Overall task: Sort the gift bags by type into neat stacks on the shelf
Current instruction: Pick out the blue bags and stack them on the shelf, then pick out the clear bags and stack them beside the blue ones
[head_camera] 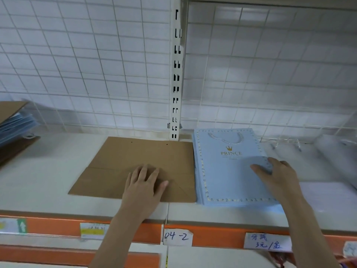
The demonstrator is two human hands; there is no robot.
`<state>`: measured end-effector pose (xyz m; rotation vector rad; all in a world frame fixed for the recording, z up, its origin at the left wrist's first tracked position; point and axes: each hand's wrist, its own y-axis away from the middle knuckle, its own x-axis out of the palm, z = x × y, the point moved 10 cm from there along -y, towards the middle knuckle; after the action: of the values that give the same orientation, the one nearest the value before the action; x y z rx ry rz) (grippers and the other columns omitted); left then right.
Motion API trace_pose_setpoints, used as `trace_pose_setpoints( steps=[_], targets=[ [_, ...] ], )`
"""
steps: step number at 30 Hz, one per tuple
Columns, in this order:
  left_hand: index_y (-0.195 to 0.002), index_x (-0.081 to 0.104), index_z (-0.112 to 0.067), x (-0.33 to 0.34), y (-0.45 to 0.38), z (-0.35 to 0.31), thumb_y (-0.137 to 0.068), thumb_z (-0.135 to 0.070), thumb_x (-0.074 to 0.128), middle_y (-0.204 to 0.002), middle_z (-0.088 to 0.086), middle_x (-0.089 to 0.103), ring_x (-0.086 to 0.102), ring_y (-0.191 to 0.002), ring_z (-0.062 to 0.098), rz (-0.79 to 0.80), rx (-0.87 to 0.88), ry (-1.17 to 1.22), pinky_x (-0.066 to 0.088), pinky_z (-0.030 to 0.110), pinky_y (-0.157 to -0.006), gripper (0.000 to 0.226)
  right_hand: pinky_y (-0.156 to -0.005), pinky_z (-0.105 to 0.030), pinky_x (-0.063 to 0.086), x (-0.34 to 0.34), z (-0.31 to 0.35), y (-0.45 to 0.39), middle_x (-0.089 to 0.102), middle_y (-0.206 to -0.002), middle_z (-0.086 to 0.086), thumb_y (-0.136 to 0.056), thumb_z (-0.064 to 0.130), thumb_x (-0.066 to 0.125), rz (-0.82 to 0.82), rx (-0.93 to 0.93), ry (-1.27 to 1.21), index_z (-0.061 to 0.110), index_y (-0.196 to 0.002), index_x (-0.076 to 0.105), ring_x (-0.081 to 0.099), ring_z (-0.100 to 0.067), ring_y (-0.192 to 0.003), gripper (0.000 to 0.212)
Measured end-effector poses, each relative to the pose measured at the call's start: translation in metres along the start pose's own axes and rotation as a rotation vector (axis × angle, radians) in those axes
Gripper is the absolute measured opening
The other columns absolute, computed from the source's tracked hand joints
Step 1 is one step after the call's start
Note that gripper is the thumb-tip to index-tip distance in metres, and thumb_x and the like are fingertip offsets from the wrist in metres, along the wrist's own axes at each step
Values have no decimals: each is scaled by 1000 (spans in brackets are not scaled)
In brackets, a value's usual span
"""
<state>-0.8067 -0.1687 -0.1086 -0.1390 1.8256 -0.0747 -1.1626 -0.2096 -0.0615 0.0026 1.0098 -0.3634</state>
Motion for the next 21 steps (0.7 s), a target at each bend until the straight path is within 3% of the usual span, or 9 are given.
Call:
trace_pose_setpoints(
  steps=[8, 13, 15, 17, 21],
  targets=[
    [-143, 30, -27, -1, 2, -2, -50, -79, -34, -153, 7, 23, 13, -142, 26, 15, 6, -15, 7, 40, -116, 124, -96, -43, 33, 13, 2, 4, 51, -114, -26, -86, 35, 60, -31, 1, 108, -5, -120, 54, 43, -40, -107, 53],
    [-136, 43, -21, -12, 2, 4, -80, -73, 6, -143, 5, 37, 25, -136, 24, -3, 44, 130, 16, 34, -114, 85, -97, -46, 31, 7, 33, 20, 52, -113, -31, -87, 18, 58, -234, -35, 129, -11, -112, 58, 44, -45, -105, 38],
    [-135, 43, -21, -20, 2, 17, -92, -56, 29, -141, 1, 38, 27, -134, 21, -16, 65, 152, 21, 31, -112, 57, -96, -46, 34, 17, 56, 33, 56, -110, -30, -88, 24, 51, -263, -69, 118, -9, -110, 60, 48, -45, -104, 41],
    [-133, 44, -22, -34, 4, 39, -93, -49, 36, -138, -1, 42, 31, -131, 20, -45, 76, 131, 27, 32, -109, 49, -93, -43, 37, 37, 89, 48, 61, -101, -28, -84, 34, 40, -254, -150, 117, -9, -104, 64, 54, -42, -100, 53],
    [-118, 58, -18, -75, 8, 115, -87, -55, 34, -115, 3, 60, 53, -109, 26, -125, 53, 116, 45, 38, -92, 54, -82, -47, 48, 82, 171, 88, 62, -92, -26, -81, 13, 65, -242, -231, 36, -7, -97, 65, 58, -43, -87, 25]
  ],
)
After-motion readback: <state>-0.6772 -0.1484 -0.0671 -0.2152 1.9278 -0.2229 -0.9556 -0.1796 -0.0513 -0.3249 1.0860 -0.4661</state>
